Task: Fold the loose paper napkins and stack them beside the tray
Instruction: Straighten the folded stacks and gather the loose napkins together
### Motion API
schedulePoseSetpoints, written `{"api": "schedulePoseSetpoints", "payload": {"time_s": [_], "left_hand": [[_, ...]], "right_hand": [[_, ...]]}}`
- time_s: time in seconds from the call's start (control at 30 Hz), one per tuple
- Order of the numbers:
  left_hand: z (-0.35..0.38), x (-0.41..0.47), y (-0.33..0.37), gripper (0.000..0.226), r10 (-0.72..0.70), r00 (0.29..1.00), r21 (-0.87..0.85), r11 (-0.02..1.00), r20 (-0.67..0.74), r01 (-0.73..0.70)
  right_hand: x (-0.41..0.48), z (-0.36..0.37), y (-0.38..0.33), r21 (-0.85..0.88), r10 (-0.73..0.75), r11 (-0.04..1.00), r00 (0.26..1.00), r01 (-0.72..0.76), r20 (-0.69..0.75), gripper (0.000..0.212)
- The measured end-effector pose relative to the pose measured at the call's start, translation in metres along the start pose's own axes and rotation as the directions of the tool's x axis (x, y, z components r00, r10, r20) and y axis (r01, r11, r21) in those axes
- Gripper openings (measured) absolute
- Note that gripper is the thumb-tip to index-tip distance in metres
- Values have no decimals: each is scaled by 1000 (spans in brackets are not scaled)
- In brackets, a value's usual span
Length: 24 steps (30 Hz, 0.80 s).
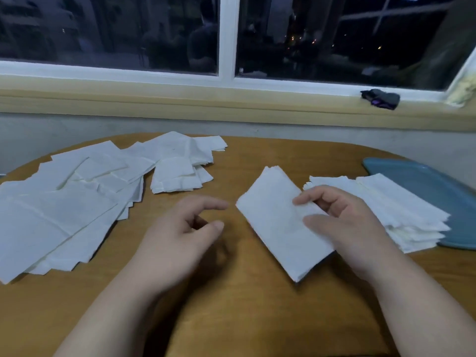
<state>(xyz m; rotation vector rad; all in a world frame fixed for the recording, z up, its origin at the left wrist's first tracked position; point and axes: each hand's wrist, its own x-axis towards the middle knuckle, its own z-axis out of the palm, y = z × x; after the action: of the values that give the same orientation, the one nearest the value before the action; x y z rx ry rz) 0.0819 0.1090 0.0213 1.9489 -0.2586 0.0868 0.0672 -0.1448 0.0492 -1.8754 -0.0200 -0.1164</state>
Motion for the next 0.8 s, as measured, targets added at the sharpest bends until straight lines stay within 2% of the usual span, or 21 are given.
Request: {"api": "schedulePoseSetpoints", "payload": {"time_s": [0.1,0.17,0.3,0.37,0.43,0.5,0.57,0.63,0.7,0.73,0.8], "left_hand": [[29,3,8,20,66,992,-3,998,112,-66],[46,6,13,22,119,980,27,992,162,-125],[74,15,19,20,143,967,35,988,210,-153],[85,19,21,20,135,964,29,989,227,-145],[93,23,24,19,129,963,21,990,237,-138],[99,27,27,19,130,961,23,990,246,-140],[102,29,31,17,130,959,30,989,253,-142],[103,30,32,16,131,958,43,988,253,-146],[102,30,34,15,129,957,47,988,258,-145],[101,29,34,15,128,957,45,989,261,-144],[98,28,36,15,123,956,43,989,266,-140]], "right_hand": [[3,-40,7,-3,35,999,984,-36,-177,36],[8,-63,11,-17,74,997,970,-80,-233,36],[23,-93,24,-139,58,985,949,-106,-310,41],[33,-98,28,-139,54,985,942,-105,-333,42],[43,-99,30,-132,64,985,941,-114,-333,41],[53,-99,36,-231,83,959,944,-163,-319,39],[59,-99,43,-490,107,837,951,-244,-290,38],[61,-98,47,-772,88,577,960,-267,-267,37],[59,-96,44,-901,32,352,966,-253,-258,33],[57,-94,40,-921,17,295,965,-255,-262,32],[52,-90,32,-926,-6,271,961,-264,-276,33]]}}
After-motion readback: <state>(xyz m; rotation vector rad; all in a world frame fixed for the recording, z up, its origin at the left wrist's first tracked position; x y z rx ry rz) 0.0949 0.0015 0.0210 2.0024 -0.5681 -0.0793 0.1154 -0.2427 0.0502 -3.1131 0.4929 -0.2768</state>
